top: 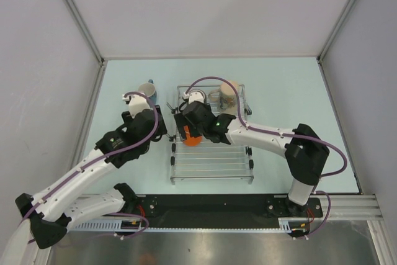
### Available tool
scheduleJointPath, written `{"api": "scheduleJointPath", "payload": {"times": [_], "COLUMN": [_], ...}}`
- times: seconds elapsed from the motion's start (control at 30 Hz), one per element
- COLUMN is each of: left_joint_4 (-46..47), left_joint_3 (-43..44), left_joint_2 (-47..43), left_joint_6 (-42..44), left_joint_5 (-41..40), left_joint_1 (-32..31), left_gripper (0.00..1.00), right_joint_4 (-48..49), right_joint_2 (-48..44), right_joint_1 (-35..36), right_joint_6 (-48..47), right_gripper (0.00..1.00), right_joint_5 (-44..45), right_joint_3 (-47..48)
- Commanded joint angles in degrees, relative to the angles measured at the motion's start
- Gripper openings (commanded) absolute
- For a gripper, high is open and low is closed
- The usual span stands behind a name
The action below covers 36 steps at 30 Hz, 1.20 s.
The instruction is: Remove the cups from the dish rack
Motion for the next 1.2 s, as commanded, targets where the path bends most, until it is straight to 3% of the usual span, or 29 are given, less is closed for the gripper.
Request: {"api": "scheduleJointPath", "payload": {"times": [0.0,0.23,0.33,0.37,0.4,0.43,0.5,0.93,1.17], "left_joint_4": [0.9,1.0,1.1,1.2,1.2,1.4,1.6,4.2,8.5], "left_joint_3": [-0.9,-1.5,-1.7,-1.7,-1.7,-1.8,-1.9,-2.6,-4.2], "left_joint_2": [-1.3,-1.6,-1.6,-1.6,-1.5,-1.4,-1.3,0.0,0.4], "left_joint_6": [-1.0,-1.2,-1.4,-1.4,-1.4,-1.5,-1.7,-1.9,-2.5], "left_joint_5": [0.5,1.1,1.2,1.3,1.4,1.5,1.8,4.2,8.2], "left_joint_1": [0.7,1.0,1.0,1.0,1.0,1.0,1.0,1.0,1.1], "left_gripper": [0.77,0.77,0.77,0.77,0.77,0.77,0.77,0.76,0.76], "right_joint_4": [-0.8,-2.6,-3.2,-4.0,-4.4,-5.0,-5.3,-6.7,-1.2], "right_joint_2": [2.5,4.9,4.7,4.7,4.6,4.4,4.0,-6.2,-18.2], "right_joint_1": [0.5,0.4,0.4,0.4,0.4,0.5,0.7,-0.4,-4.1], "right_joint_6": [-0.1,0.8,1.5,1.8,1.9,2.5,3.2,4.1,4.8], "right_gripper": [1.00,0.98,0.73,0.52,0.43,0.22,0.00,0.00,0.00], "right_joint_5": [0.5,1.6,1.7,1.7,1.7,1.9,2.8,4.9,-1.3], "right_joint_3": [3.9,4.4,3.8,3.6,3.4,3.4,2.7,-1.7,-7.7]}}
